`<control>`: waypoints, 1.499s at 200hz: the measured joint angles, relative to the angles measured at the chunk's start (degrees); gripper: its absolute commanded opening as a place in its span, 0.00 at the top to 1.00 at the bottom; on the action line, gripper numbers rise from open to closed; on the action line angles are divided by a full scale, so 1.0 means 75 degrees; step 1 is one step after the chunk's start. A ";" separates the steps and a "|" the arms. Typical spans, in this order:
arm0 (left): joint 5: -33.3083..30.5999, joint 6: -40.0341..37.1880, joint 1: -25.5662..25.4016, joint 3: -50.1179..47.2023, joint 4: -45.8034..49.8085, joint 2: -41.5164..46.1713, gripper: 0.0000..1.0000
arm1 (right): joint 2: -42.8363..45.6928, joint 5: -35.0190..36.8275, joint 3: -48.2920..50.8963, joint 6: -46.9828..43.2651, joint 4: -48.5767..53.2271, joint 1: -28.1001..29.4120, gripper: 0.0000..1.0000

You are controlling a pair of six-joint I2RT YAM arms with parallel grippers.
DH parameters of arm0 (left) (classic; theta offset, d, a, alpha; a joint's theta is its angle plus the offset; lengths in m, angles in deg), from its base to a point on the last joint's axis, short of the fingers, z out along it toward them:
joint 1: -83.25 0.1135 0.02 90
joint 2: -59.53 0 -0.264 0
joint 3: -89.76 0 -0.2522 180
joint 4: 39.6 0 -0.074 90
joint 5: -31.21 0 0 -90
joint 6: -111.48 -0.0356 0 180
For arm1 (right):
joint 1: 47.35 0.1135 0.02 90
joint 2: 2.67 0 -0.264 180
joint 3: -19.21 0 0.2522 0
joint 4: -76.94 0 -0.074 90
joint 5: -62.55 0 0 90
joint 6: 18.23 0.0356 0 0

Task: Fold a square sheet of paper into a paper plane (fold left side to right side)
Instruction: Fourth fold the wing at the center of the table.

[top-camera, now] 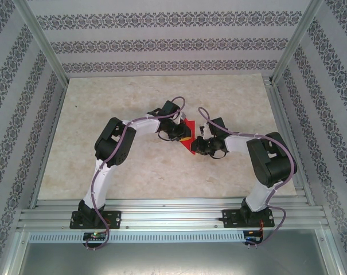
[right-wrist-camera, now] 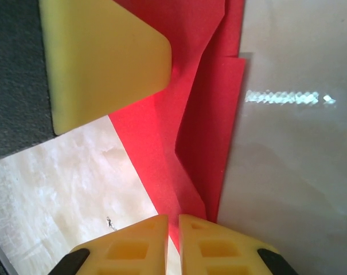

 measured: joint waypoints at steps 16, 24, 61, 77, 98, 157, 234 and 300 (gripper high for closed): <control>0.0000 0.0000 0.0000 0.0009 0.0009 0.0000 0.80 | 0.0029 -0.0044 0.0006 0.0006 -0.0017 -0.0003 0.85; -0.0003 -0.0003 0.0000 0.0015 0.0020 -0.0003 0.80 | 0.0076 -0.0076 0.0012 0.0015 -0.0012 -0.0003 0.85; 0.0000 0.0000 0.0000 0.0020 0.0026 -0.0009 0.80 | 0.0493 -0.0300 0.0003 0.0029 0.0041 -0.0058 0.83; 0.0000 0.0000 0.0000 0.0020 0.0029 -0.0009 0.80 | 0.0513 -0.0353 -0.0020 0.0029 0.0026 -0.0114 0.83; 0.0000 -0.0003 0.0000 0.0020 0.0026 -0.0009 0.80 | 0.0379 -0.0411 -0.0026 0.0035 -0.0038 -0.0154 0.83; 0.0000 -0.0003 0.0000 0.0020 0.0029 -0.0009 0.80 | -0.0058 -0.0493 -0.0146 0.0055 -0.0070 -0.0149 0.83; 0.0000 -0.0003 0.0000 0.0020 0.0026 -0.0009 0.80 | -0.0172 -0.0396 -0.0181 -0.0003 -0.0020 -0.0149 0.83; 0.0000 -0.0003 0.0000 0.0020 0.0029 -0.0012 0.80 | -0.0245 -0.0370 -0.0221 -0.0041 0.0044 -0.0149 0.83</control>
